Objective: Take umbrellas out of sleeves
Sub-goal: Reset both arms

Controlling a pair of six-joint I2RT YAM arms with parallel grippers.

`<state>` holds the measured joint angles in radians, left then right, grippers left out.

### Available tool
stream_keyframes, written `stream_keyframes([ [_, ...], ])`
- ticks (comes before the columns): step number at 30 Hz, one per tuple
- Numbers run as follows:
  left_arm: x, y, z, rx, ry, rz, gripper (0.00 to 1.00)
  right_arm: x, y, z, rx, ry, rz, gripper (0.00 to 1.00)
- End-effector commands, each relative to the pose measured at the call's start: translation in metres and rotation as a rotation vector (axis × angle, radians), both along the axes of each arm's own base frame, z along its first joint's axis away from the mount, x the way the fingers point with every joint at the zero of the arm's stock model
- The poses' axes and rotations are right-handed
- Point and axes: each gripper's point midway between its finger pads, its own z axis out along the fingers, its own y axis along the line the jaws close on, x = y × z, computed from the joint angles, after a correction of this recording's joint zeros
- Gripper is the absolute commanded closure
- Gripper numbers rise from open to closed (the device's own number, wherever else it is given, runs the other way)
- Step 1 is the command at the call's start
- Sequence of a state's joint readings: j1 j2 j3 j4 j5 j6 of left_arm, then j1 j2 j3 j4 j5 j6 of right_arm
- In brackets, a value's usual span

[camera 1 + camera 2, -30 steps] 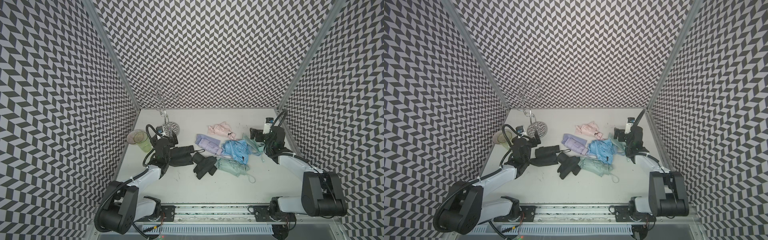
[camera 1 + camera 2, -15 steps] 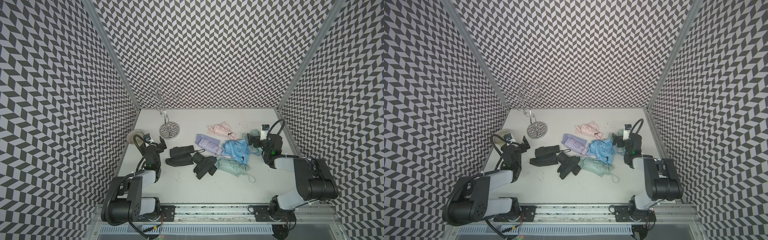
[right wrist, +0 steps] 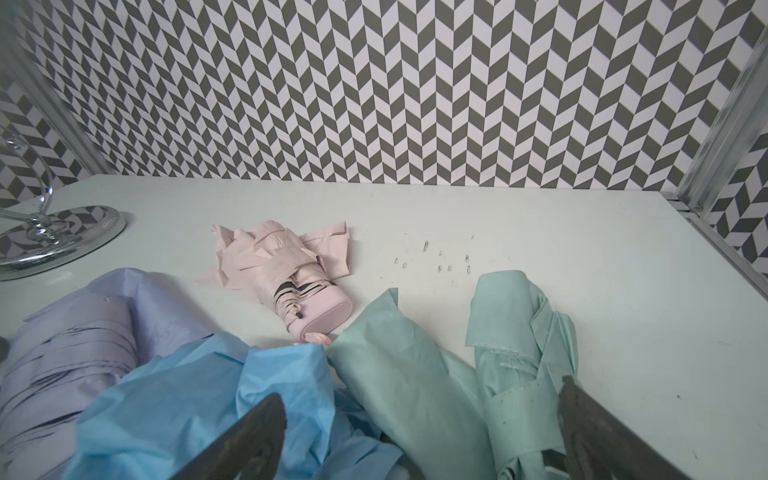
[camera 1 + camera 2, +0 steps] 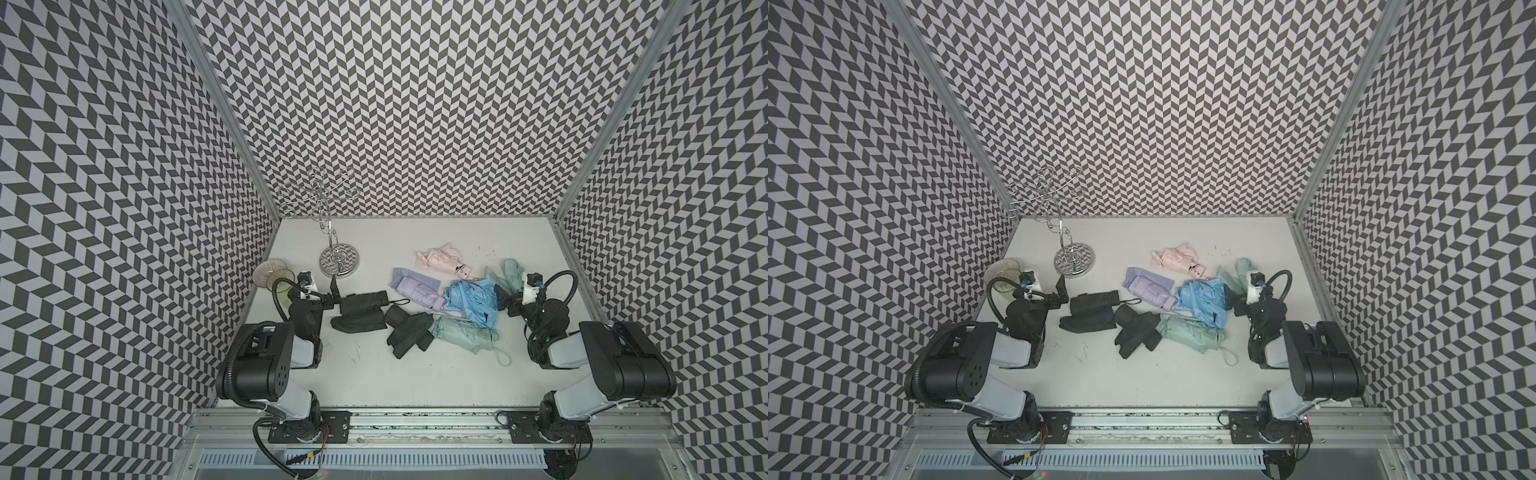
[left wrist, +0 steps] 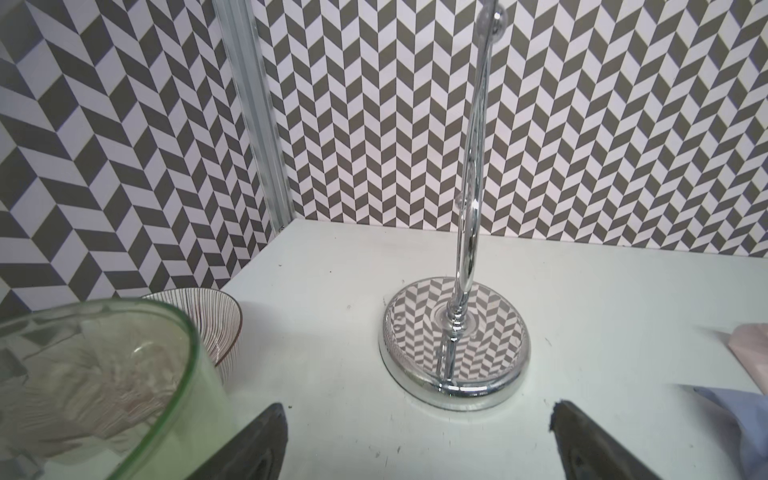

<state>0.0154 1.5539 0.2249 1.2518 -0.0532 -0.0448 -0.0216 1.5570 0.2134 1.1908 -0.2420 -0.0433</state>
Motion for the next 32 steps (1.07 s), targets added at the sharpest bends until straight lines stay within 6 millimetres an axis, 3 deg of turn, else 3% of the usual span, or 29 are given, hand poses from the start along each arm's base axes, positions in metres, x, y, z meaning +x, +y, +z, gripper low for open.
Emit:
stream_keyframes([
  [1,0.0028,-0.0023,0.0131,0.009,-0.05,-0.003,0.0,0.0122,-0.002,0.0372,-0.012,-0.134,-0.018,0.01],
  [32,0.0071,-0.0065,0.0117,0.04,-0.032,0.009,0.01,0.0123,-0.0025,0.0377,-0.013,-0.136,-0.02,0.0],
])
